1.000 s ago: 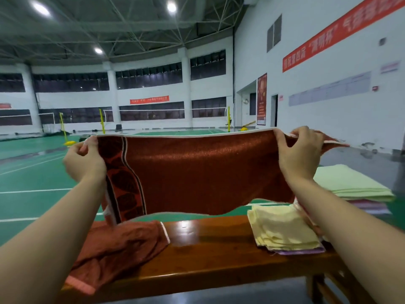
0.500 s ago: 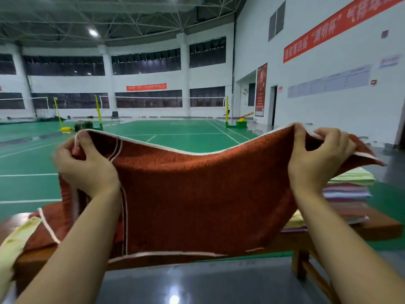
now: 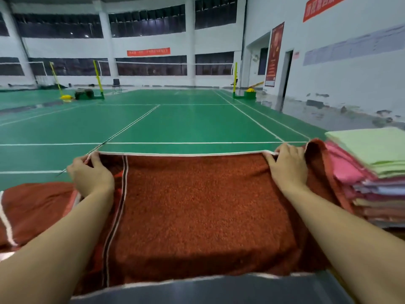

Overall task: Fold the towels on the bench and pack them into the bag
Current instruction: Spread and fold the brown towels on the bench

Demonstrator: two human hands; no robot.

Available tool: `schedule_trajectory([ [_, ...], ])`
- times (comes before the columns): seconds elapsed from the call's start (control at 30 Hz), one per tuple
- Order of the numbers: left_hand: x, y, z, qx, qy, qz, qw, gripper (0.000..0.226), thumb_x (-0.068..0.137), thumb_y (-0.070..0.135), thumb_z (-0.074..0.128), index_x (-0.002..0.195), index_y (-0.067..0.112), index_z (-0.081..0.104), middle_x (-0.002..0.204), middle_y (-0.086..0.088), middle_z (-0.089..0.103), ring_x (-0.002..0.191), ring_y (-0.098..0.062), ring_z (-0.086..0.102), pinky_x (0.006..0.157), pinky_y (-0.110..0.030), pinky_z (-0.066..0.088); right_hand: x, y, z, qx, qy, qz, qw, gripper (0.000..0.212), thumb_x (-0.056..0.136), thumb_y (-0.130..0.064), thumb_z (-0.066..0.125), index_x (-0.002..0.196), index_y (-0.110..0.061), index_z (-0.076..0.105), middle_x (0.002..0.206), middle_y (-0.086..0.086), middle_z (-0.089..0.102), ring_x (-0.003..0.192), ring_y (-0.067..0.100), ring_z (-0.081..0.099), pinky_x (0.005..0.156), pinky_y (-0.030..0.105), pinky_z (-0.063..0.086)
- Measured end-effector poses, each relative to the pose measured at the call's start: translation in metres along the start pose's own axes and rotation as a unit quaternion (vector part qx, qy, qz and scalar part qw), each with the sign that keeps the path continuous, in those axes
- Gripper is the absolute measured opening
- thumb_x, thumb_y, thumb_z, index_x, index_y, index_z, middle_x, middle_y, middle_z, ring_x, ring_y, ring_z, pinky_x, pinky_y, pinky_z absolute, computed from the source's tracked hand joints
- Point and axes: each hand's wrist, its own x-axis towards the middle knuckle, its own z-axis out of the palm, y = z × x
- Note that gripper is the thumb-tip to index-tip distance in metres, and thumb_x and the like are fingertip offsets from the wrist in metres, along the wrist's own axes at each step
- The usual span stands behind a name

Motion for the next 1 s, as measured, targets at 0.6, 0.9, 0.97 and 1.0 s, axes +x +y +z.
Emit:
schedule_trajectory([
  [0.6, 0.003, -0.061, 0.047, 0.368, -0.194, 0.113, 0.902, 0.061, 0.094, 0.038, 0.063, 0.141, 0.002, 0.048, 0.157, -0.023, 0.032, 0.146, -0.040, 0.029, 0.111, -0.054, 0.035, 0.005, 0.004, 0.061, 0.037, -0.220, 0.114, 0.968, 0.043, 0.093, -0.054, 0.061, 0.114, -0.016, 0.065, 0.120, 0.011, 0.066, 0.114, 0.033, 0.060, 0.089, 0.040, 0.049],
  [0.9, -0.186, 0.091, 0.065, 0.014, -0.491, 0.230, 0.840, 0.010, 0.089, 0.036, 0.072, 0.086, 0.027, 0.071, 0.086, 0.012, 0.073, 0.081, -0.011, 0.068, 0.081, -0.030, 0.054, 0.039, 0.038, 0.015, -0.114, -0.419, 0.090, 0.896, 0.056, 0.100, -0.052, 0.049, 0.122, -0.004, 0.068, 0.130, 0.019, 0.065, 0.117, 0.036, 0.062, 0.093, 0.035, 0.049],
  [0.97, -0.257, 0.123, 0.062, -0.050, -0.593, 0.221, 0.773, 0.010, 0.086, 0.035, 0.076, 0.081, 0.028, 0.072, 0.079, 0.011, 0.072, 0.075, -0.007, 0.067, 0.077, -0.027, 0.054, 0.037, 0.045, 0.009, -0.127, -0.444, 0.104, 0.881, 0.060, 0.101, -0.054, 0.048, 0.127, -0.002, 0.065, 0.135, 0.019, 0.061, 0.120, 0.035, 0.060, 0.094, 0.034, 0.047],
  [1.0, -0.288, 0.133, 0.063, -0.062, -0.631, 0.237, 0.736, 0.008, 0.086, 0.034, 0.077, 0.082, 0.027, 0.073, 0.081, 0.009, 0.073, 0.078, -0.009, 0.068, 0.079, -0.028, 0.054, 0.037, 0.047, 0.007, -0.127, -0.443, 0.111, 0.881, 0.060, 0.100, -0.054, 0.049, 0.126, -0.002, 0.065, 0.134, 0.019, 0.062, 0.118, 0.035, 0.061, 0.091, 0.033, 0.047],
])
